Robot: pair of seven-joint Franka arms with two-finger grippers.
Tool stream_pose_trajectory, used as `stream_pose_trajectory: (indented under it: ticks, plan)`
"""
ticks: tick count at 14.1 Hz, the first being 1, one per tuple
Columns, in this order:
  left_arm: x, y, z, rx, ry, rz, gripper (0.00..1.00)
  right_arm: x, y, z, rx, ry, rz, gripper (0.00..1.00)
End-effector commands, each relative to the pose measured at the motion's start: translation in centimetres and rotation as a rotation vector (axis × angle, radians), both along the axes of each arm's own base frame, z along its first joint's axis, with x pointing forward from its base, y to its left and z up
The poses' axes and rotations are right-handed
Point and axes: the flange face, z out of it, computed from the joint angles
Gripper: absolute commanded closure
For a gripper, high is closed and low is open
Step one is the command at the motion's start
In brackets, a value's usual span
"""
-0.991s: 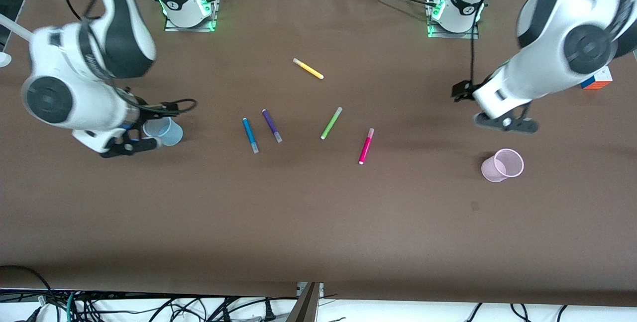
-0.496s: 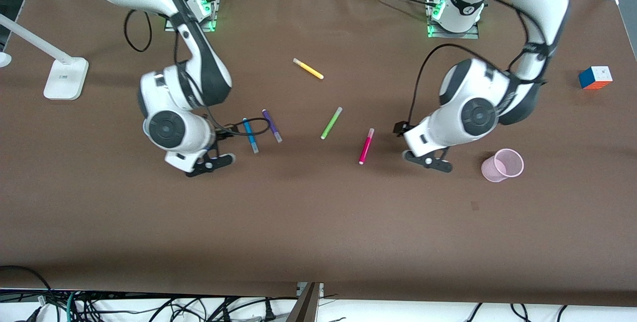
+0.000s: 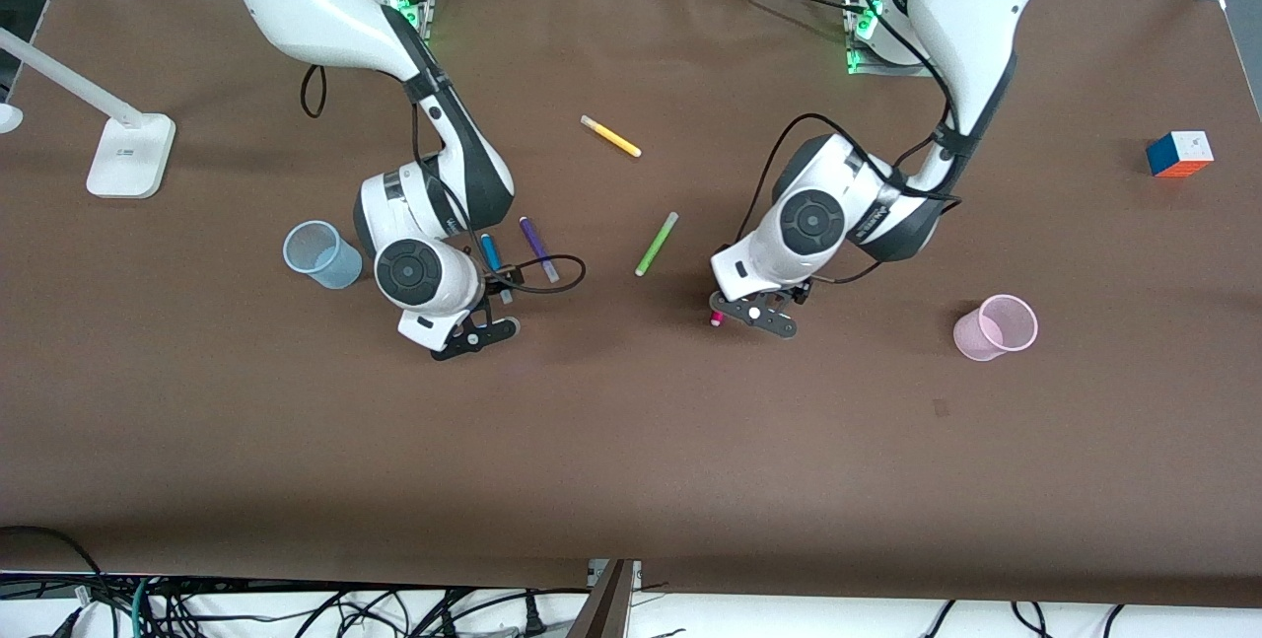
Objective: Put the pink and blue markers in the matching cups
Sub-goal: 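Grasp the blue marker with the right gripper while the left gripper grasps pink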
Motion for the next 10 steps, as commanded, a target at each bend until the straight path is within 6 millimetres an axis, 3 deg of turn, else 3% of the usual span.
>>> stream_pose_trajectory:
  ticks: [1,2,4,6,8,10]
  plan:
    - [-0.5,-1.6,-1.7,0.016,-0.019,0.014,0.0,-0.7,1.0,-1.5,0.007,-0.013,-0.013,0.0]
    - [-0.7,-1.5,-2.3,0.015,-0.015,0.015,0.0,-1.0,1.1,-2.3,0.007,-0.023,-0.021,0.04]
    - [-1.0,-1.6,-3.2,0.019,-0.003,0.011,0.0,-1.4,1.3,-3.2,0.007,-0.039,-0.038,0.32]
    - [-1.2,-1.4,-4.0,0.023,0.01,0.014,0.0,-1.5,1.4,-3.4,0.005,-0.038,-0.038,0.48]
    - [-1.5,-1.4,-4.5,0.028,0.019,0.012,0.43,-1.5,1.5,-3.5,0.005,-0.036,-0.035,0.7]
    - [-1.6,-1.4,-4.9,0.031,0.026,0.012,0.51,-1.5,1.6,-3.1,0.006,-0.039,-0.03,0.96]
